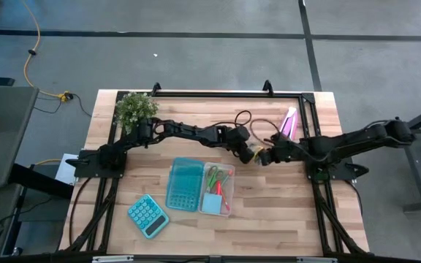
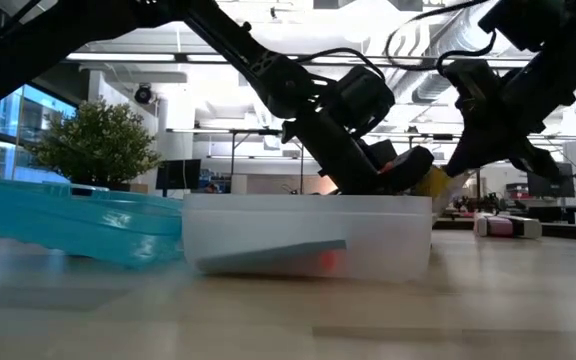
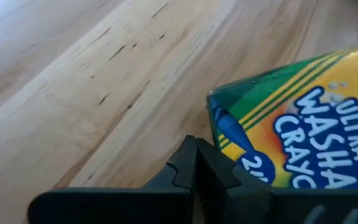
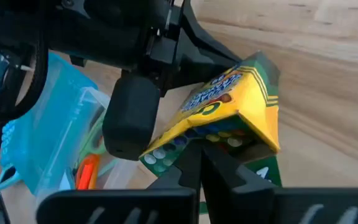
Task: Pack school essentials
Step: Put the yellow crayon box into the blue supply box
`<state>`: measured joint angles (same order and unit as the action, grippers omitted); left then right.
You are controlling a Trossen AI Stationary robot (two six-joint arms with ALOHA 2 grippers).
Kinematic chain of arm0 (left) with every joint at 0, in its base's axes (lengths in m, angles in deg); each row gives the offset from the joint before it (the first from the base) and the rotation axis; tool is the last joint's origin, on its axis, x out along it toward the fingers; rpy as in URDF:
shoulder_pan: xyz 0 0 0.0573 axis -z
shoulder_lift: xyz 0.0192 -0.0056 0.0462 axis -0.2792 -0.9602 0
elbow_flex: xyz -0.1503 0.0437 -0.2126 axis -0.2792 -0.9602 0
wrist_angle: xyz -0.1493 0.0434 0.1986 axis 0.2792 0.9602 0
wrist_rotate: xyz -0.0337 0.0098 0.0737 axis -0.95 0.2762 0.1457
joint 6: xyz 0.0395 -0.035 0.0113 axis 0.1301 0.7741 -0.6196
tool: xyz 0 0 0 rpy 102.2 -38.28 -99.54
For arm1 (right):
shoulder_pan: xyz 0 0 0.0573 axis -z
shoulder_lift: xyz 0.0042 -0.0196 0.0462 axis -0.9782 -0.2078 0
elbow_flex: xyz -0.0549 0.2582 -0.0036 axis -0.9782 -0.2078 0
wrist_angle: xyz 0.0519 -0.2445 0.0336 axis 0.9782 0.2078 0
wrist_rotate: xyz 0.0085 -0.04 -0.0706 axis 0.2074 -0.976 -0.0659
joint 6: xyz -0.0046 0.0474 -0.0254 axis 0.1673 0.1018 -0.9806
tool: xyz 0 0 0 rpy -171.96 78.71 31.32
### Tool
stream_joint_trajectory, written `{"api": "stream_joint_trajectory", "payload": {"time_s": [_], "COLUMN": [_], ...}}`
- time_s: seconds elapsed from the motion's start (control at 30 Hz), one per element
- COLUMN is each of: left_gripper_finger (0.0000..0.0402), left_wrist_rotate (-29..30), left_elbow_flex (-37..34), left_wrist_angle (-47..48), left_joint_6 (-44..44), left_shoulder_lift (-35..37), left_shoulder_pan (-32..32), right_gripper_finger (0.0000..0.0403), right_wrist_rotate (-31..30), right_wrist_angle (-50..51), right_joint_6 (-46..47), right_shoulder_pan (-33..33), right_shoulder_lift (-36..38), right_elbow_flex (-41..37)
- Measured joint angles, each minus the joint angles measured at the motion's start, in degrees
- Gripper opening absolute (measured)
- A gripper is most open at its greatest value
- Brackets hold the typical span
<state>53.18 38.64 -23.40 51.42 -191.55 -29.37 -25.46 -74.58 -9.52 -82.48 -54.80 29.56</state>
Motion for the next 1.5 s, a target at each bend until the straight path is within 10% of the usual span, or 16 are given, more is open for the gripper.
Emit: {"api": "stream_joint_trajectory", "payload": {"time_s": [0.6,1.5], "left_gripper_finger": [0.0000,0.0000], "left_wrist_rotate": [-10.35,-6.86], "left_elbow_flex": [5.67,6.95], "left_wrist_angle": [7.46,18.33], "left_joint_6": [-9.22,-16.78], "left_shoulder_lift": [-0.15,5.35], "left_shoulder_pan": [0.44,-3.33], "right_gripper_finger": [0.0000,0.0000], "right_wrist_rotate": [-1.22,-0.08], "right_wrist_angle": [-3.71,-7.36], "right_joint_6": [-4.63,-10.67], "right_shoulder_pan": [4.29,4.88], "right_shoulder_lift": [0.53,4.28], "right_elbow_flex": [0.21,0.08]}}
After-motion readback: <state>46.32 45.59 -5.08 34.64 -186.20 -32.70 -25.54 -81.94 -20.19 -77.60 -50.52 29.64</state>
